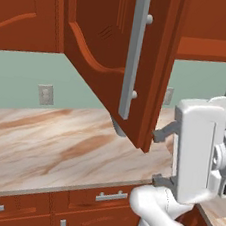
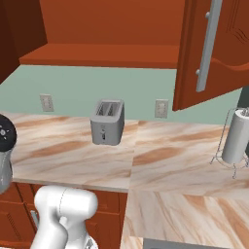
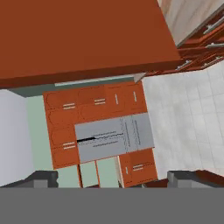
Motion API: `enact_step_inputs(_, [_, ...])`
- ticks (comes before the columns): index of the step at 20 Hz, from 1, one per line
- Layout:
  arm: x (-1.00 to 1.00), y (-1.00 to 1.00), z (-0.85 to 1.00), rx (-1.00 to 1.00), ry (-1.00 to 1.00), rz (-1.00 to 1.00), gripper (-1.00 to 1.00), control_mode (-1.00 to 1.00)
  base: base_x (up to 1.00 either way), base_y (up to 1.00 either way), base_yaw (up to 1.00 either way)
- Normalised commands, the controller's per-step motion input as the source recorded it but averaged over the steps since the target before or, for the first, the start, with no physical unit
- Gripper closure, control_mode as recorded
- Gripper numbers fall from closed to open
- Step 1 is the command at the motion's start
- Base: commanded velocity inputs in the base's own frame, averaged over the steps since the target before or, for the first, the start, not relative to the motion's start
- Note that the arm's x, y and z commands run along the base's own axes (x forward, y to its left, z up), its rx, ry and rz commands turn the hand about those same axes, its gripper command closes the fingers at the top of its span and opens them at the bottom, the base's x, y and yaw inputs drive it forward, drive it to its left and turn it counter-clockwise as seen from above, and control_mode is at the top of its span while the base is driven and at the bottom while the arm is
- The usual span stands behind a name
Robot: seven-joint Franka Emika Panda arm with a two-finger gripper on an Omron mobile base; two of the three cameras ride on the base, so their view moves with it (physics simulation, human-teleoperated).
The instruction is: Close all open cabinet doors.
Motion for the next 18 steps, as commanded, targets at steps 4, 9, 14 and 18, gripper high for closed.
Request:
enact_step_inputs(4, [-0.01, 0.49, 0.01, 0.02, 0.0, 0.04, -1.0, -1.0, 0.0, 0.0, 0.0])
enact_step_inputs(9, [-0.05, 0.41, 0.1, 0.0, 0.0, 0.0, -1.0, -1.0, 0.0, 0.0, 0.0])
enact_step_inputs(14, [0.0, 0.38, 0.0, 0.0, -0.01, -0.11, -1.0, -1.0, 0.0, 0.0, 0.0])
enact_step_inputs(18, [0.12, 0.37, 0.0, 0.0, 0.0, -0.2, -1.0, -1.0, 0.0, 0.0, 0.0])
